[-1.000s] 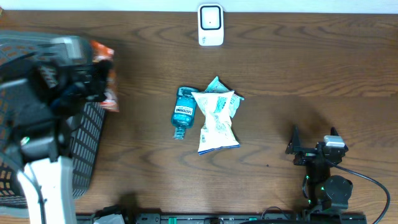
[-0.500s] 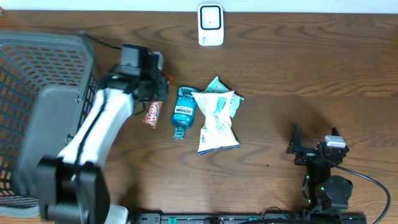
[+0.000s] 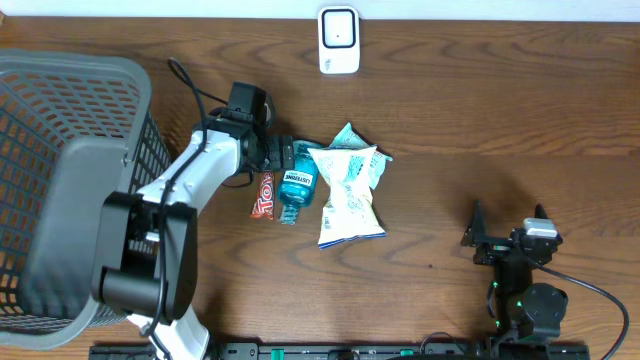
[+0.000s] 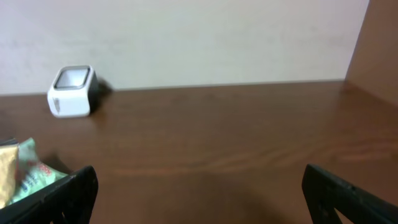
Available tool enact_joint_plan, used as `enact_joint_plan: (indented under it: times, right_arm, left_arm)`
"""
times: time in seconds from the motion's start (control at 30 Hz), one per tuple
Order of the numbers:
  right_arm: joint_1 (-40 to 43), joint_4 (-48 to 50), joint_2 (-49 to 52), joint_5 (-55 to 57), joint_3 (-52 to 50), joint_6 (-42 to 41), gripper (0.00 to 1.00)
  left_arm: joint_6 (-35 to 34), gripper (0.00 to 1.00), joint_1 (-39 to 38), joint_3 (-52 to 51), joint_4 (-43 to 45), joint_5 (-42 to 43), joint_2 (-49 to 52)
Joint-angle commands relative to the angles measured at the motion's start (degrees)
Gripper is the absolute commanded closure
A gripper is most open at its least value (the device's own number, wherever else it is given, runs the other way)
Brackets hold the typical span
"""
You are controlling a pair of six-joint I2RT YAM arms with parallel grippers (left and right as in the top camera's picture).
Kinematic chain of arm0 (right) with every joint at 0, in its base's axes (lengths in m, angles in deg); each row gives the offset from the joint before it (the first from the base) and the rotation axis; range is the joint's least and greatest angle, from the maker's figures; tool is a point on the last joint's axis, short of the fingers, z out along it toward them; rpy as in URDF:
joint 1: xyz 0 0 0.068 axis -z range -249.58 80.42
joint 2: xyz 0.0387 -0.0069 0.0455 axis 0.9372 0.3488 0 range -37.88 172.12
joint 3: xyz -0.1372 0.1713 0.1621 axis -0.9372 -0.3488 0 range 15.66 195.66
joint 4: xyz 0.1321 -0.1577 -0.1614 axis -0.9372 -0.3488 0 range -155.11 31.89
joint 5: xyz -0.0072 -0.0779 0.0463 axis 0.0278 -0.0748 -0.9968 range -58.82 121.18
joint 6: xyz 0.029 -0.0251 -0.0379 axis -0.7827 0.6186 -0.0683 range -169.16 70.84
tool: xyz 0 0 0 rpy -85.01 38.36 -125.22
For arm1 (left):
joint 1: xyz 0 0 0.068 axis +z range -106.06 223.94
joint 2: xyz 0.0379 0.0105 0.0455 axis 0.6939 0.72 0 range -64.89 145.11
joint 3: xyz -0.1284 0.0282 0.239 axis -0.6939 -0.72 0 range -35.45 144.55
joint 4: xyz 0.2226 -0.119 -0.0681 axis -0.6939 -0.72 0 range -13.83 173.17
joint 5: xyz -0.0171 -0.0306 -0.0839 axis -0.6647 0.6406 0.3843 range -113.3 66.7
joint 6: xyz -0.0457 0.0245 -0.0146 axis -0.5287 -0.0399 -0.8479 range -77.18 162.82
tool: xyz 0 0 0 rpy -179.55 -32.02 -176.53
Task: Scan the item barcode
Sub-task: 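Carry the snack right and lower it beside the mouthwash, open left gripper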
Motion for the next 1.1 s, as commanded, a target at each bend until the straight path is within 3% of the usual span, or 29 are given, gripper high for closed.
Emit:
enact_joint_plan:
  times: [0.0, 0.4, 0.73, 1.07]
  right_arm:
    - [-0.1, -0.6, -0.1, 0.6, 0.0, -0.5, 0.01]
    - [-0.1, -0.6, -0.1, 0.6, 0.0, -0.5, 0.01]
    - [-0.1, -0.6, -0.1, 0.6, 0.0, -0.5, 0.01]
    - [-0.1, -0.6, -0.1, 0.6, 0.0, -0.5, 0.01]
  left_arm:
    - [-1.0, 0.02, -0.1, -0.4, 0.0, -0.7, -5.4]
    - [-1.0, 0.01, -0.1, -0.4, -6.2, -0.7, -18.8]
    - [-1.0, 0.00, -0.1, -0.2, -2.6, -1.0, -31.2]
    - [-1.0, 0.00, -0.1, 0.5, -6.3, -17.3, -44.8]
